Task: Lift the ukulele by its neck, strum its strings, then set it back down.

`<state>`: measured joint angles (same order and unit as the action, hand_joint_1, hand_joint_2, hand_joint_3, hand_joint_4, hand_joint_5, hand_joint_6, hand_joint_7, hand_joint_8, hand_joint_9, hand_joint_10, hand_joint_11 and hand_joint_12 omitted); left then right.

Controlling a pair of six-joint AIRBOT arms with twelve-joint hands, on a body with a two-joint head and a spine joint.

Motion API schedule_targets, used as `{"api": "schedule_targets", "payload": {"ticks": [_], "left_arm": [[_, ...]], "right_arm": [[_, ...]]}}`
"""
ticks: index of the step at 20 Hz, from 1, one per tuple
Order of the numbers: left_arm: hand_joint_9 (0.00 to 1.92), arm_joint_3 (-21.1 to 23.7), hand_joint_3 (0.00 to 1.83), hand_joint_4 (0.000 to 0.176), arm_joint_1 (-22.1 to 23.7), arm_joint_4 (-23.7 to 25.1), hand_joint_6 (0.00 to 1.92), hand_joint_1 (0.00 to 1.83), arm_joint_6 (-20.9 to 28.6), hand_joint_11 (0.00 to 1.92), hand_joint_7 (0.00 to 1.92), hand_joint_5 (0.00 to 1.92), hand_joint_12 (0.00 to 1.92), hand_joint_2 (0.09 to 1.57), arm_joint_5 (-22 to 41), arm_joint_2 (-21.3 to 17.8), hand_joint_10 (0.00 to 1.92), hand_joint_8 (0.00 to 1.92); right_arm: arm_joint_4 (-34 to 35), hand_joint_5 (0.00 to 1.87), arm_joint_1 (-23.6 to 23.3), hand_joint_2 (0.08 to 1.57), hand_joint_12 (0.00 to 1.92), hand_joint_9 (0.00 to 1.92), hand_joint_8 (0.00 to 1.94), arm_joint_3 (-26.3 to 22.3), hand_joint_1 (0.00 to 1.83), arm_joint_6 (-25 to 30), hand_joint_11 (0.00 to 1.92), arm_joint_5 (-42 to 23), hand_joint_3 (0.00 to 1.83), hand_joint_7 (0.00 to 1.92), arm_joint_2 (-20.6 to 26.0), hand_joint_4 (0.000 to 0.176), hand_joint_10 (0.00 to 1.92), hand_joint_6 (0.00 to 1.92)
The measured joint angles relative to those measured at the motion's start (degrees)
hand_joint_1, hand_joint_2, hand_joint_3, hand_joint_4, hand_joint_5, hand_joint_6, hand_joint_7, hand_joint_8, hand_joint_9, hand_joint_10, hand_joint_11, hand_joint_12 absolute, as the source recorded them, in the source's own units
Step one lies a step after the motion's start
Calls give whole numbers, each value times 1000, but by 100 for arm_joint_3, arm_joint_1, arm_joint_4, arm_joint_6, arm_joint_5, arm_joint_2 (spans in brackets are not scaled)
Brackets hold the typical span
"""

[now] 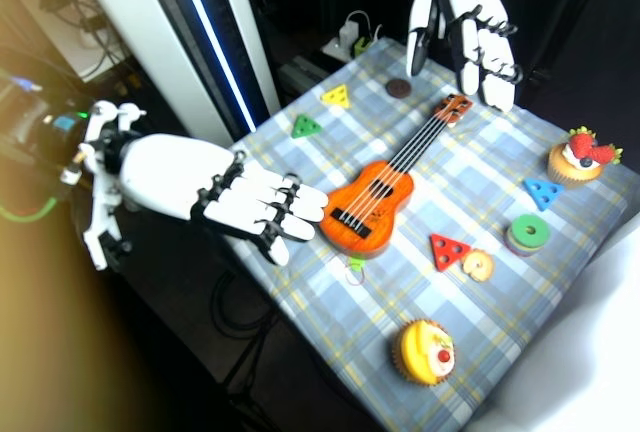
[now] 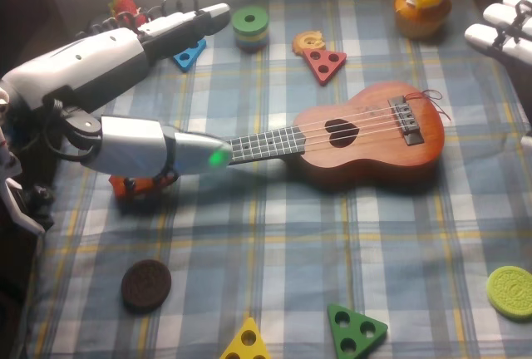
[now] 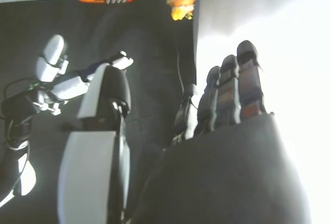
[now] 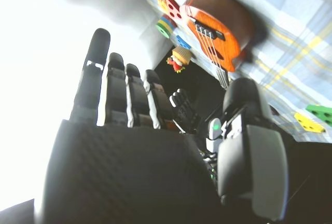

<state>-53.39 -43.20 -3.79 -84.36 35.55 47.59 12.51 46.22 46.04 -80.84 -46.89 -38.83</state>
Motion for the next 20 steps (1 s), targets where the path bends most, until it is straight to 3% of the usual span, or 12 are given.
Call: {"api": "schedule_targets", "payload": {"ticks": [1,5,7,9,11,12,13,15,16,17,18,20], "left_arm": [[0,0,18,51,0,0,0,709,-2,0,0,0,0,1012,-4,0,0,0],[3,-153,2,54,15,-33,0,868,-111,0,23,0,0,993,-203,173,1,8],[103,-323,0,42,17,-291,12,1006,-334,7,125,80,6,968,-501,407,34,17],[187,-505,0,41,17,-555,14,1087,-431,0,234,182,320,964,-800,634,39,15],[243,-590,1,42,-7,-916,28,1083,-787,0,308,283,876,1003,-837,813,77,28],[249,-629,3,44,-7,-1049,28,1063,-1049,0,326,303,1024,1029,-914,907,101,33],[259,-684,2,31,-7,-1209,41,1067,-1239,0,351,348,1177,1043,-1012,1008,138,42],[113,-756,1,16,-55,-1471,168,1075,-1499,0,421,421,1662,1011,-1108,1139,818,145],[69,-826,1,1,-57,-1637,369,1070,-1639,0,402,390,1789,1016,-1180,1198,1059,340],[110,-896,0,0,-74,-1781,666,1079,-1749,0,377,387,1895,1019,-1180,1261,1244,659],[140,-922,0,0,-109,-1895,773,1095,-1816,0,363,400,1916,1025,-1132,1294,1306,825],[282,-968,6,0,-136,-2096,1365,1173,-1952,126,350,373,1921,1076,-1019,1368,1723,1519]], "right_arm": [[-4,0,0,1369,0,0,0,0,417,0,0,-7,21,0,0,0,0,0],[-7,0,0,1363,0,0,0,0,460,0,0,-46,5,0,0,0,0,0],[4,0,0,1371,0,0,0,0,395,0,0,-76,7,0,-2,0,0,0],[57,0,0,1379,0,0,0,-15,359,2,0,-149,8,0,0,0,0,0],[52,0,0,1369,1,0,0,-37,415,0,2,-256,0,0,7,0,0,0],[44,0,0,1362,2,0,0,-48,418,2,4,-302,0,0,11,0,0,0],[33,0,0,1358,0,0,0,-55,473,2,0,-330,0,0,20,0,0,0],[37,0,2,1356,0,0,0,-72,515,20,0,-341,0,0,50,0,0,0],[42,0,4,1355,0,0,0,-70,481,46,0,-348,0,0,70,0,0,0],[63,0,4,1353,0,0,0,-70,492,63,0,-380,0,0,72,0,0,0],[61,0,4,1351,0,0,0,-70,509,68,0,-393,0,0,72,2,0,0],[33,0,4,1354,0,0,0,-72,465,74,0,-413,0,0,72,5,0,0]]}}
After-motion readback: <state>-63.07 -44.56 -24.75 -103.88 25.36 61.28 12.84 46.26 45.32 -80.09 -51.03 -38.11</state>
